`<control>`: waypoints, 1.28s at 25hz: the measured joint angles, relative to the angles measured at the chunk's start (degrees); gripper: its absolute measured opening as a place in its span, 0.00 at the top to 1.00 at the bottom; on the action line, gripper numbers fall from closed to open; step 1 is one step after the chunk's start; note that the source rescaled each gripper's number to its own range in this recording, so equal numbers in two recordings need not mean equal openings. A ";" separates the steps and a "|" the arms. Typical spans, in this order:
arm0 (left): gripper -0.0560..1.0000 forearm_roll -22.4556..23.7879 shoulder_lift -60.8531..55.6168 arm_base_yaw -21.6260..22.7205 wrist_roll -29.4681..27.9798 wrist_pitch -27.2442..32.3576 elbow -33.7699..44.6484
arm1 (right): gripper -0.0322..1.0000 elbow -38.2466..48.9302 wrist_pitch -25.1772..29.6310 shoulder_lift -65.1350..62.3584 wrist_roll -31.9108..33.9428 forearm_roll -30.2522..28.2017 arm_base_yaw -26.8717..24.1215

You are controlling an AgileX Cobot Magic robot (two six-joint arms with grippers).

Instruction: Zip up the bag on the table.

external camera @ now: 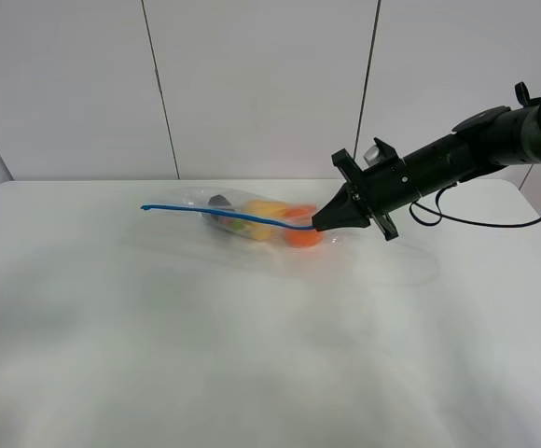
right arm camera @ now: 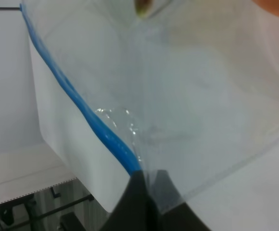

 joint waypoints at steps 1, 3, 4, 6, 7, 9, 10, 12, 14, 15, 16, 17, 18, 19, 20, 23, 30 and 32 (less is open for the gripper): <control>0.00 0.05 -1.51 -0.45 0.00 0.00 0.00 | 0.97 0.00 0.00 0.00 0.00 0.00 0.00; 0.00 0.17 -4.49 -1.07 0.00 0.00 0.00 | 0.97 0.00 0.00 0.00 0.00 0.00 0.00; 0.00 0.18 -6.14 -1.12 0.00 0.00 0.00 | 0.97 0.00 0.00 0.00 0.00 0.00 0.00; 0.00 0.18 -9.24 -1.12 0.00 0.00 0.00 | 0.97 0.00 0.00 0.00 0.00 -0.05 0.00; 0.00 0.18 -11.12 -1.12 0.00 0.00 0.00 | 0.97 0.00 -0.01 0.00 0.00 -0.05 0.00; 0.00 0.18 -14.43 -1.12 0.00 0.00 0.00 | 0.96 0.00 -0.13 0.00 0.00 -0.05 0.00; 0.00 0.18 -15.40 -1.12 0.00 0.12 0.00 | 0.95 0.00 -0.13 0.00 0.00 -0.05 0.00; 0.00 0.18 -15.63 -1.12 0.00 0.19 0.00 | 0.89 0.00 -0.19 0.00 0.00 -0.05 0.00; 0.00 0.22 -15.63 -1.12 0.00 0.36 0.00 | 0.77 0.00 -0.19 0.00 0.06 -0.05 0.00; 0.00 0.22 -15.63 -1.12 0.00 0.41 0.00 | 0.67 0.00 -0.19 0.00 0.12 -0.35 0.00; 0.00 0.22 -15.63 -1.12 -0.01 0.48 0.00 | 0.55 0.00 -0.19 0.00 0.17 -0.67 0.00; 0.00 0.22 -15.63 -1.12 -0.01 0.52 0.00 | 0.44 -0.14 -0.19 0.00 0.17 -1.37 0.00; 0.00 0.22 -15.63 -1.12 -0.06 0.52 0.00 | 0.31 -0.52 -0.14 -0.13 0.17 -2.88 0.00; 0.00 0.22 -15.63 -1.12 -0.06 0.52 0.00 | 0.20 -1.08 -0.14 -0.37 0.23 -5.11 0.00; 0.00 0.22 -15.63 -1.12 -0.06 0.52 0.00 | 0.14 -2.12 -0.14 -0.73 0.89 -7.46 0.00; 0.00 0.22 -15.63 -1.12 -0.06 0.52 0.00 | 0.05 -7.37 -0.14 -1.73 5.42 -19.69 0.00; 0.00 0.22 -15.63 -1.12 -0.12 0.52 0.00 | 0.03 -20.05 2.20 -2.24 19.28 -49.68 -0.23; 0.00 0.22 -15.63 -1.12 -0.12 0.52 0.00 | 0.03 -21.87 3.32 -2.24 20.58 -53.45 -0.89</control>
